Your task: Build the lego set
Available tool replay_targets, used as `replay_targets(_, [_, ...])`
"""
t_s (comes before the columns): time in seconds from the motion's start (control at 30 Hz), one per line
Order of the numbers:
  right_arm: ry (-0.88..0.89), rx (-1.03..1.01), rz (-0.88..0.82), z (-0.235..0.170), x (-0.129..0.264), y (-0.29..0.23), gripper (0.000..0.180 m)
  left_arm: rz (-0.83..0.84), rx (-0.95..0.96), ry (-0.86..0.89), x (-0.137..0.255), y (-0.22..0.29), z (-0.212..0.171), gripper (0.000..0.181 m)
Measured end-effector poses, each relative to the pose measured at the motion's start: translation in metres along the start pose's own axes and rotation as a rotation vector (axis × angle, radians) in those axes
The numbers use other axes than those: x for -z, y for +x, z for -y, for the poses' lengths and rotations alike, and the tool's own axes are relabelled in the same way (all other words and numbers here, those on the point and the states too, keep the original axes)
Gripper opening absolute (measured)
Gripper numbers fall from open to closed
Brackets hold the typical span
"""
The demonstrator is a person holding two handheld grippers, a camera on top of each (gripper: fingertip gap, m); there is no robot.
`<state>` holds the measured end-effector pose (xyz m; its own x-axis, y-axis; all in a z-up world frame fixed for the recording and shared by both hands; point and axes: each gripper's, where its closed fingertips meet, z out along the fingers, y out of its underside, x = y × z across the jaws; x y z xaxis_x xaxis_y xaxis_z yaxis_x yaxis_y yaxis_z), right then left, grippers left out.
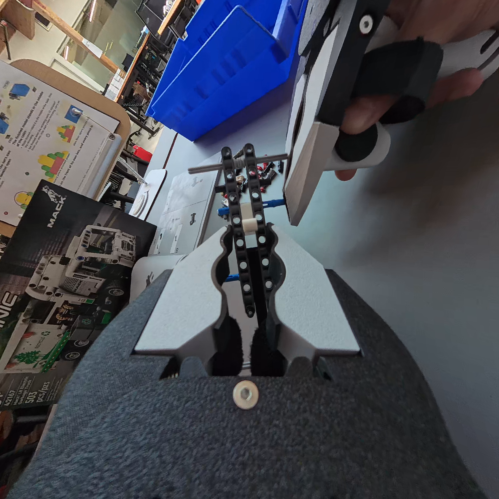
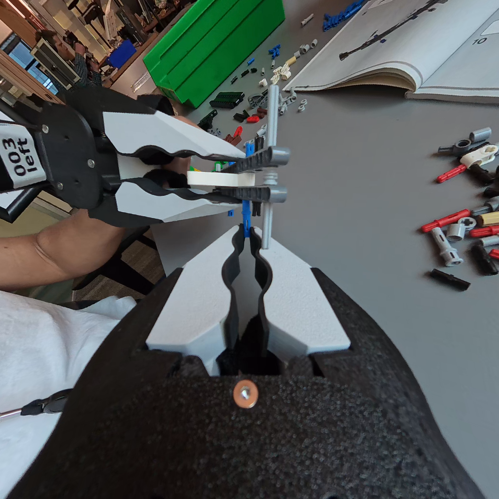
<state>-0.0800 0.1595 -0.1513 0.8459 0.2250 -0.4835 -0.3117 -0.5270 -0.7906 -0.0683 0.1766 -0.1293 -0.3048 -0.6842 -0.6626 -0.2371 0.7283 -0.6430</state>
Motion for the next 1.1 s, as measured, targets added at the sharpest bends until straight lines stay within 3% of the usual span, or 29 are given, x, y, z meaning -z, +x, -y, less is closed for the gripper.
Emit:
replay_targets(0.03, [-0.003, -0.001, 0.010, 0.000, 0.000, -0.001, 0.002, 0.000, -0.009, -0.007, 0.000, 0.000, -0.001, 0.023])
replay_targets(0.9, [-0.015, -0.073, 0.029, -0.002, -0.006, -0.005, 0.001, -0.064, 0.086, 0.022, 0.001, 0.005, 0.007, 0.023])
replay_targets(1.03, [-0.024, -0.046, 0.002, -0.004, -0.006, -0.004, 0.002, -0.049, 0.205, -0.003, -0.002, 0.000, 0.001, 0.023])
replay_targets(1.1, [-0.013, -0.027, 0.009, -0.003, -0.002, -0.007, 0.002, -0.036, 0.367, -0.003, -0.002, -0.010, -0.002, 0.023])
